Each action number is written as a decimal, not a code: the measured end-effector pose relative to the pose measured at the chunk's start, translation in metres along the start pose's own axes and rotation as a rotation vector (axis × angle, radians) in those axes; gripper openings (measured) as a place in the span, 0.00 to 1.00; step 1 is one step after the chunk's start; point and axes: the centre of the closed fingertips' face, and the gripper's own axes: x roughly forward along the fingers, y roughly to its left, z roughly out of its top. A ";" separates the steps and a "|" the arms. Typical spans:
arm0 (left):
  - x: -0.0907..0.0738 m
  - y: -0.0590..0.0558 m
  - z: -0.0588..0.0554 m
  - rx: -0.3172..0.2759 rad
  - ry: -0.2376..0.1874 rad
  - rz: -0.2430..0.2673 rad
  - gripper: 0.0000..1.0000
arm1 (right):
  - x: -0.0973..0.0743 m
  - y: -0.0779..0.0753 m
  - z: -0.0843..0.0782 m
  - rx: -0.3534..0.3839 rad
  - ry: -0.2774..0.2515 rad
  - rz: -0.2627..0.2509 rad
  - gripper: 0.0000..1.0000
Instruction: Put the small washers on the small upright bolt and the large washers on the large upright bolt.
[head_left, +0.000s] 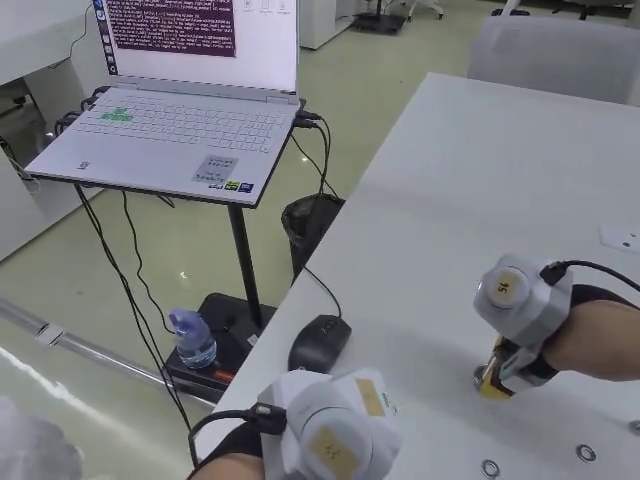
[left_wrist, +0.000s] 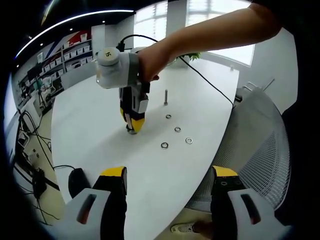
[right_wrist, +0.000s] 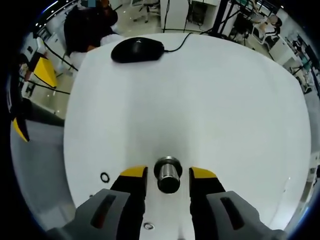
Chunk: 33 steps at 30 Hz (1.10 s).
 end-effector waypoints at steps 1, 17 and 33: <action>0.000 0.000 0.000 0.000 -0.001 0.000 0.67 | -0.002 0.000 0.001 -0.002 -0.004 0.000 0.36; 0.003 -0.005 0.009 0.014 -0.007 0.007 0.69 | -0.044 0.001 -0.013 -0.017 -0.067 -0.023 0.37; 0.006 -0.006 0.019 0.017 -0.017 0.015 0.70 | -0.059 0.018 -0.063 0.010 -0.054 -0.027 0.35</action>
